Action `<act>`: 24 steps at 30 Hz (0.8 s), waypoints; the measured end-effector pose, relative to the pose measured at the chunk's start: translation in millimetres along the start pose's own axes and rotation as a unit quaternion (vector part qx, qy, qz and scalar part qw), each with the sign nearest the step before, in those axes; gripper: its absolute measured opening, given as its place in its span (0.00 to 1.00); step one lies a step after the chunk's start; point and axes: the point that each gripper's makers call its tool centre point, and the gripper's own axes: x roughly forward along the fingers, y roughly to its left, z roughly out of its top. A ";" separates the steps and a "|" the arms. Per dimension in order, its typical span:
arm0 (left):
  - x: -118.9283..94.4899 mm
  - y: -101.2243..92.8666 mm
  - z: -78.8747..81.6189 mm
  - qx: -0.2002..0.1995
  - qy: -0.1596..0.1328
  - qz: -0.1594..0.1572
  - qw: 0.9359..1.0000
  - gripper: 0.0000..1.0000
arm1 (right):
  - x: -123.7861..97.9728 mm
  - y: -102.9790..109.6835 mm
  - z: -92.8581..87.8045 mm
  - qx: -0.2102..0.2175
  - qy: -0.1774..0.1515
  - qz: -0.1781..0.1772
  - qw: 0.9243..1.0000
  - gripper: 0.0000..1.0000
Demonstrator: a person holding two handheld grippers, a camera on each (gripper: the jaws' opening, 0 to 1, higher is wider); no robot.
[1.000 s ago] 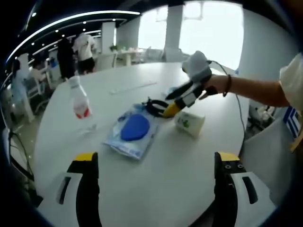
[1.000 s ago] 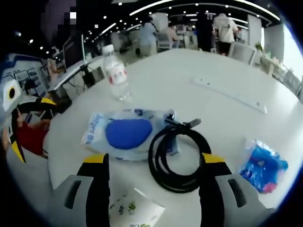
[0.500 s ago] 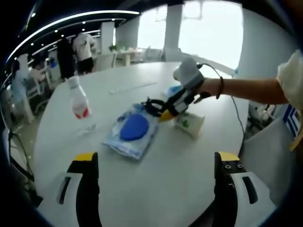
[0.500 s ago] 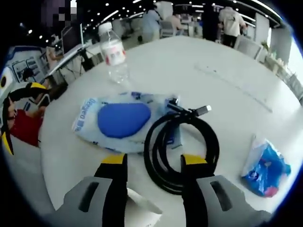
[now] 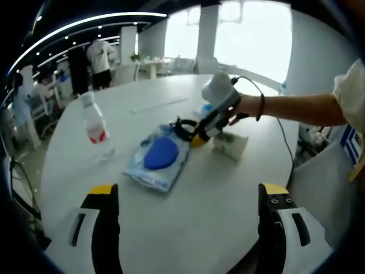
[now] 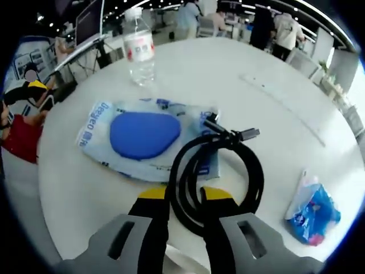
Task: Arrange the tabletop items into an orderly group along one side of the table until the central work area is clear of visible clutter.
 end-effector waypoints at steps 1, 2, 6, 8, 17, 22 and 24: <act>-0.1 0.1 -0.1 0.000 0.000 0.000 1.000 0.99 | 0.1 1.1 0.0 -0.003 0.000 0.003 1.000 0.19; -0.2 0.0 -0.2 0.000 0.001 0.000 1.000 0.99 | 0.1 2.9 0.1 -0.004 0.000 0.006 1.000 0.15; -0.4 -0.1 -0.6 0.001 0.001 0.000 1.000 0.99 | 0.0 9.6 3.0 -0.017 -0.003 0.011 1.000 0.09; -0.6 -0.3 -0.6 0.000 0.001 0.000 1.000 0.99 | -1.8 10.7 5.6 -0.041 -0.008 0.009 0.999 0.08; -0.3 -2.5 -0.3 0.005 0.002 -0.004 1.000 0.98 | -22.3 5.0 20.5 -0.070 -0.043 -0.016 0.996 0.06; -1.1 -4.8 7.4 0.004 -0.019 -0.008 1.000 0.99 | -38.3 1.5 32.4 -0.071 -0.071 -0.024 0.995 0.06; -1.3 -5.3 10.0 0.000 -0.025 -0.010 1.000 0.99 | -45.6 0.0 36.7 -0.075 -0.081 -0.030 0.993 0.05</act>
